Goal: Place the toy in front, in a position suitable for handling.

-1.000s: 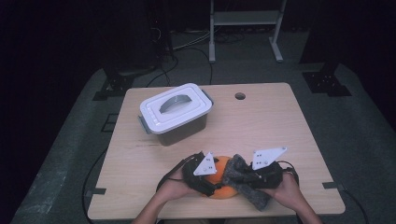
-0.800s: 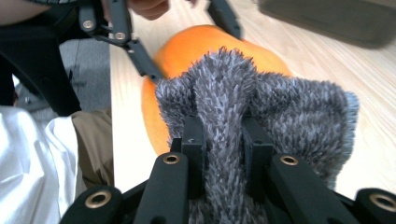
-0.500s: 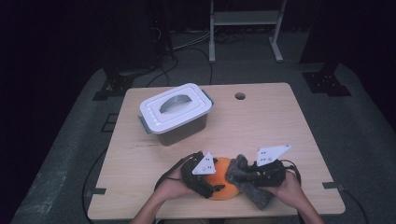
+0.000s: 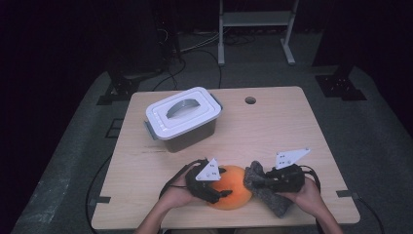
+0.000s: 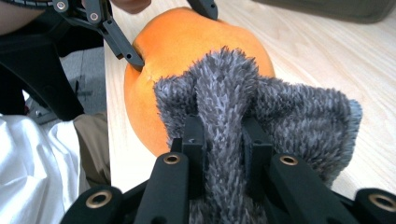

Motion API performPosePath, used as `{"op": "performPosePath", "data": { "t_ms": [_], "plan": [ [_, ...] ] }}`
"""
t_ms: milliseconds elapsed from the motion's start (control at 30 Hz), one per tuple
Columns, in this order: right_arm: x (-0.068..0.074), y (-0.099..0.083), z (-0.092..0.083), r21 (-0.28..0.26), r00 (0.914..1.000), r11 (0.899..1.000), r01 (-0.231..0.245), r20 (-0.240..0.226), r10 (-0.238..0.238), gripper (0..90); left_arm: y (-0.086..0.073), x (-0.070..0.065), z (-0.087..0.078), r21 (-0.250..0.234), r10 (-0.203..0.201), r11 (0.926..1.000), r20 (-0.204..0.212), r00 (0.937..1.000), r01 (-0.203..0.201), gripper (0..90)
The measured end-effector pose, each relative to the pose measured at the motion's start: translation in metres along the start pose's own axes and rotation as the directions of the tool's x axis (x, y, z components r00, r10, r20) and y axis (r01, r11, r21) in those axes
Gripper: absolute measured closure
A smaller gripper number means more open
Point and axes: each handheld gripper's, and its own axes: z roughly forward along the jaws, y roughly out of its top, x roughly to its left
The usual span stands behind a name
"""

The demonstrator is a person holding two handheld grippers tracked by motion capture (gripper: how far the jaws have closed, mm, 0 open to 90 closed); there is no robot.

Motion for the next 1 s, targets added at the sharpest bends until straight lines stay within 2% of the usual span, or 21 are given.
{"op": "performPosePath", "data": {
  "t_ms": [100,167,300,433,567,633,733,800,867,933,967,1000],
  "plan": [
    [0.006,0.008,0.001,-0.027,0.9997,0.999,0.024,0.011,-0.024,74.8,0.0,-0.001,0.001,-0.001,0.001,1.0,-0.001,1.0,-0.001,31.1],
    [0.007,0.01,0.004,-0.02,0.9995,0.999,0.03,0.006,-0.03,74.8,-0.001,0.0,0.0,-0.004,-0.002,1.0,0.004,1.0,0.002,31.1],
    [0.003,0.006,0.005,-0.018,0.9998,1.0,0.01,-0.02,-0.011,74.8,-0.004,0.004,-0.002,-0.007,-0.009,0.9999,0.013,0.9999,0.009,31.0],
    [-0.004,-0.004,0.004,0.019,0.9996,0.999,-0.025,-0.012,0.026,74.7,-0.011,0.011,-0.005,-0.025,-0.054,0.9982,0.036,0.9979,0.055,31.1],
    [-0.001,0.002,0.002,-0.008,1.0,1.0,-0.008,0.002,0.008,74.7,-0.012,0.013,-0.006,-0.027,-0.061,0.9977,0.043,0.9972,0.062,31.1],
    [-0.001,0.005,0.006,-0.018,1.0,1.0,-0.001,-0.007,0.0,74.7,-0.014,0.015,-0.007,-0.025,-0.061,0.9977,0.051,0.9968,0.063,31.2],
    [-0.004,0.003,0.008,-0.018,0.9998,1.0,-0.014,-0.016,0.014,74.7,-0.017,0.016,-0.008,-0.031,-0.066,0.9972,0.056,0.9962,0.068,31.6],
    [-0.007,-0.002,0.008,0.022,0.9997,1.0,-0.02,0.011,0.02,74.7,-0.017,0.016,-0.009,-0.029,-0.066,0.9973,0.057,0.9962,0.068,31.5],
    [-0.009,-0.004,0.006,0.029,0.9995,0.999,-0.023,0.021,0.022,74.7,-0.017,0.016,-0.009,-0.029,-0.066,0.9972,0.06,0.996,0.068,31.5],
    [-0.009,-0.005,0.002,0.015,0.9993,0.999,-0.032,0.023,0.031,74.6,-0.017,0.015,-0.01,-0.027,-0.057,0.9979,0.065,0.9963,0.059,31.5],
    [-0.009,-0.004,0.0,-0.009,0.9994,1.0,-0.03,0.018,0.03,74.7,-0.016,0.014,-0.009,-0.028,-0.052,0.9982,0.066,0.9965,0.054,31.5],
    [-0.005,0.002,-0.004,-0.056,0.9998,0.998,-0.018,0.002,0.018,74.6,-0.015,0.012,-0.008,-0.027,-0.039,0.9988,0.069,0.9968,0.041,31.5]
  ]
}}
